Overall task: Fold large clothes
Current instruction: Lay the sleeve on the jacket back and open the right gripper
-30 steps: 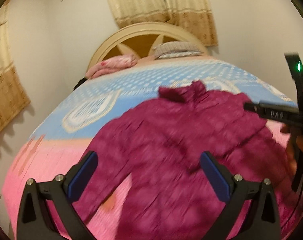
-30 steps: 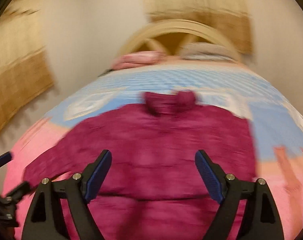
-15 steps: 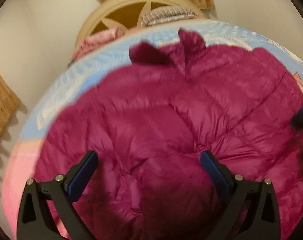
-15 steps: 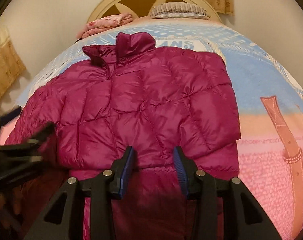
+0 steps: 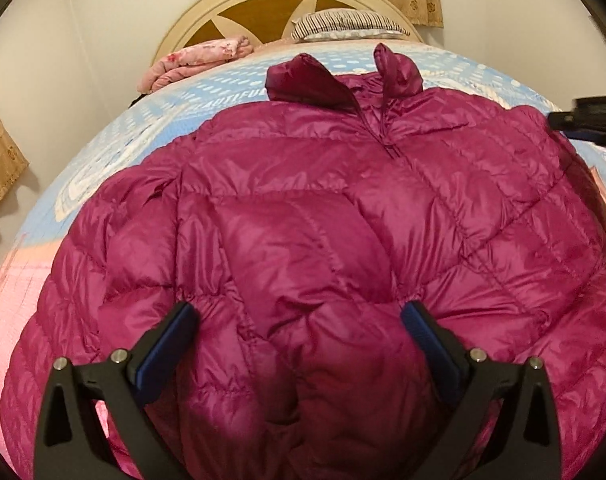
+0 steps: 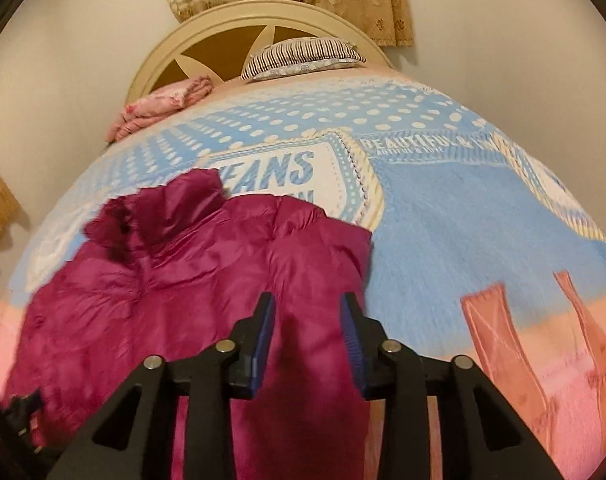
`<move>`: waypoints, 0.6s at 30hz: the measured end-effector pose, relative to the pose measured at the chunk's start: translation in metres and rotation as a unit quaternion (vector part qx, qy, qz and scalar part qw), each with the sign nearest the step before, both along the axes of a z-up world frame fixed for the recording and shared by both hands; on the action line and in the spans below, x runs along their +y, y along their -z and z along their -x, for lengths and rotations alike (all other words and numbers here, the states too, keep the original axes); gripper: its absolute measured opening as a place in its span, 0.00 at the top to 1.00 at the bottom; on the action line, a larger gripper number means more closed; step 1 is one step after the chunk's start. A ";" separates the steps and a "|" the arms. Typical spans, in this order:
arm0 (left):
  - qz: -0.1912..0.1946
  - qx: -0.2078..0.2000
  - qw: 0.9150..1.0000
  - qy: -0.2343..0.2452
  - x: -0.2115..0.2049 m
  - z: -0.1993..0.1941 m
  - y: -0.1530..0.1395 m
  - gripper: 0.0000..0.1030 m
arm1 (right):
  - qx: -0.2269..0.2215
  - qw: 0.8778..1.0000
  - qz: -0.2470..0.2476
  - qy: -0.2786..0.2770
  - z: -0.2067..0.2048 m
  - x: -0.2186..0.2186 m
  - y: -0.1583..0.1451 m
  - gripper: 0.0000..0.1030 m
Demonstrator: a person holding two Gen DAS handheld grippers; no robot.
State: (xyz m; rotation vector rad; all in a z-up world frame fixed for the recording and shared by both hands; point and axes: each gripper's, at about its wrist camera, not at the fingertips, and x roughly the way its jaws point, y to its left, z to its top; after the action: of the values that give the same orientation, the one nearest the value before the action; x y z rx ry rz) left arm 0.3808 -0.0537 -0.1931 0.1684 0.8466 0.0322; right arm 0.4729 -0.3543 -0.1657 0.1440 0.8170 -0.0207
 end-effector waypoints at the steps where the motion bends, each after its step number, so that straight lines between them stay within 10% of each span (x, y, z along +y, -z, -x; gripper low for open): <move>1: 0.002 0.000 1.000 -0.001 0.001 0.000 0.000 0.00 | 0.003 1.000 0.001 0.000 -0.003 0.001 0.005 0.72; 10: 0.029 0.014 0.999 -0.002 0.007 -0.004 0.002 0.00 | 0.037 0.999 0.004 0.001 -0.021 0.002 0.051 0.74; 18: 0.048 0.019 0.999 -0.002 0.011 -0.007 0.003 0.00 | 0.029 0.999 -0.019 -0.011 0.016 0.004 0.015 0.73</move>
State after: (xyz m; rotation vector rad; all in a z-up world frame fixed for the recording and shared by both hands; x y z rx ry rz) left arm 0.3874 -0.0422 -0.1962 0.0775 0.8851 -0.0081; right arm 0.4574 -0.3506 -0.1811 0.1703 0.8765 0.0114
